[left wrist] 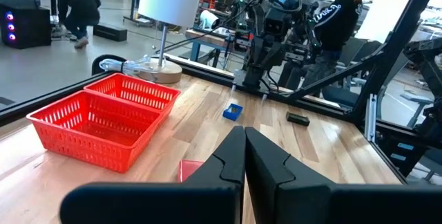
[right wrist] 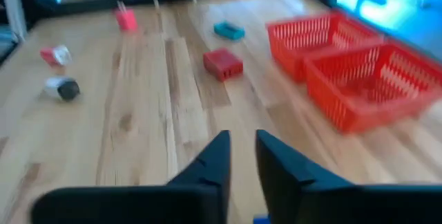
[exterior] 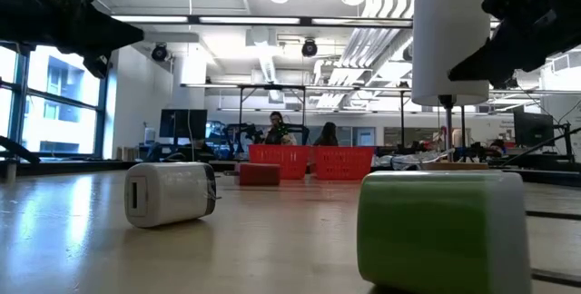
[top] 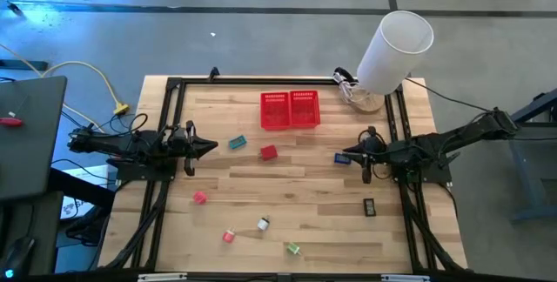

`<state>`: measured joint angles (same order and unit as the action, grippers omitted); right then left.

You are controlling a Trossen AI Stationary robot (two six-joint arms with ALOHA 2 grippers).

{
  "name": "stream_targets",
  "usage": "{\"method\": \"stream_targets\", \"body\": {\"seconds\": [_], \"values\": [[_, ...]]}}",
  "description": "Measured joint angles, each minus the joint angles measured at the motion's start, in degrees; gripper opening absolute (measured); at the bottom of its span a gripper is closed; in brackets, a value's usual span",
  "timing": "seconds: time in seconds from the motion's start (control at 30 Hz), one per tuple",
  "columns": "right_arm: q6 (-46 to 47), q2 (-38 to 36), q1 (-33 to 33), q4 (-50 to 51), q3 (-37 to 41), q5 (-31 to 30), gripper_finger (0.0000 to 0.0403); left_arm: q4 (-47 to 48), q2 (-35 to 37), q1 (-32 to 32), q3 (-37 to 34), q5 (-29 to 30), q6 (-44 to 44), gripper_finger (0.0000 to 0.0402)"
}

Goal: Pick & Place Office items
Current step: Put the blue digital clock into the left red bin

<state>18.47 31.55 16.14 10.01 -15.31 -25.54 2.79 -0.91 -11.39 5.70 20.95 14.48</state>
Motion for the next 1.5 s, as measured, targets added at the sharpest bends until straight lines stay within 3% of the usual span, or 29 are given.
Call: {"method": "stream_targets", "body": {"seconds": [0.33,0.5,0.77,0.93,1.17,1.5], "values": [[15.67,5.7,-3.53,21.98,-9.13,0.54,0.0238,-0.51,-0.01,0.0,-0.01,0.02,-0.03,0.0001],[13.41,8.61,-6.6,25.85,-10.98,6.55,0.0285,-4.09,-0.01,-0.05,-0.01,0.03,0.44,0.0001],[7.74,15.65,-9.96,24.45,-10.98,12.75,0.0292,-4.43,-2.1,-0.05,0.0,0.17,0.99,0.0013],[4.38,20.45,-10.97,22.2,-10.99,13.96,0.029,-6.39,-7.62,0.59,-0.01,0.33,0.14,0.007],[4.17,25.7,-11.82,22.13,-10.98,13.93,0.029,-16.78,-16.97,0.08,-0.01,-0.8,-5.88,0.0147],[-0.35,31.71,-11.82,18.78,-10.98,14.07,0.0289,-24.44,-25.19,-0.49,0.0,-0.86,-6.01,0.0159]]}}
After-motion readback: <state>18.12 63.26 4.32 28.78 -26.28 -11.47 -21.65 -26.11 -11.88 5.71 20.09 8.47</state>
